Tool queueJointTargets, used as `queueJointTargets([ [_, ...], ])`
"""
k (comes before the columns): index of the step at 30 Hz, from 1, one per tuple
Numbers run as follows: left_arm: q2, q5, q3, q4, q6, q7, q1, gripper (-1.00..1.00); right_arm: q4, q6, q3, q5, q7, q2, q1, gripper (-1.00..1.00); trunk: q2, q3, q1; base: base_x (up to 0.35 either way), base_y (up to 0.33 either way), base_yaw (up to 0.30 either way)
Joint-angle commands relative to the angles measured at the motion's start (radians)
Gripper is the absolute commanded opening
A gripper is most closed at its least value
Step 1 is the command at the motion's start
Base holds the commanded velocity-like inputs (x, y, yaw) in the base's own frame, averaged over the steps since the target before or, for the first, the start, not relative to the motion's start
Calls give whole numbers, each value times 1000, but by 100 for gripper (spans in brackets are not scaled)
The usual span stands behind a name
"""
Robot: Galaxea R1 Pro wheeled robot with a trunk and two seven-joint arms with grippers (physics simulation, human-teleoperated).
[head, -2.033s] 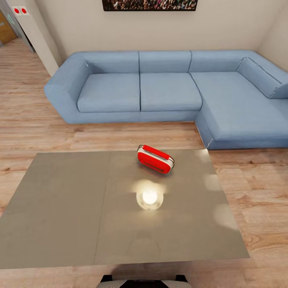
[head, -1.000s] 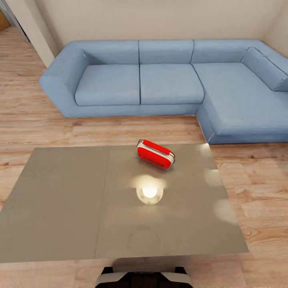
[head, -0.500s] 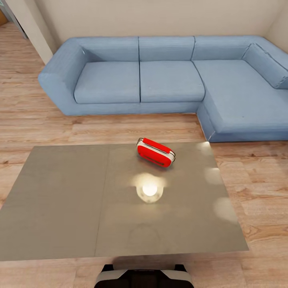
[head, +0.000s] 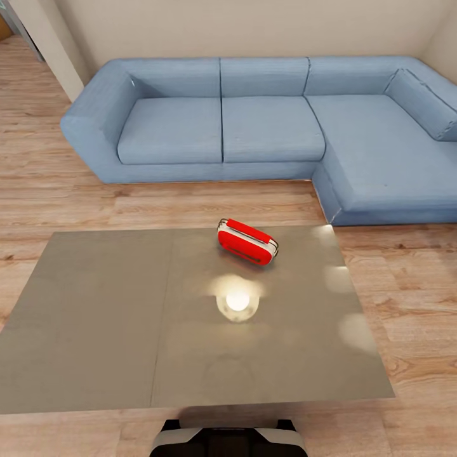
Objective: Turn on the radio receiver that's on the table in the living room.
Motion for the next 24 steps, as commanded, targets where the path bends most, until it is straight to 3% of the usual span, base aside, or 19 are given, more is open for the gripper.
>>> queueJointTargets([
  [1,0,0,0,0,0,0,0,100,0,0,0,0,0,0,0,100,0,0,0,0,0,0],
  [24,0,0,0,0,0,0,0,100,0,0,0,0,0,-1,0,100,0,0,0,0,0,0],
])
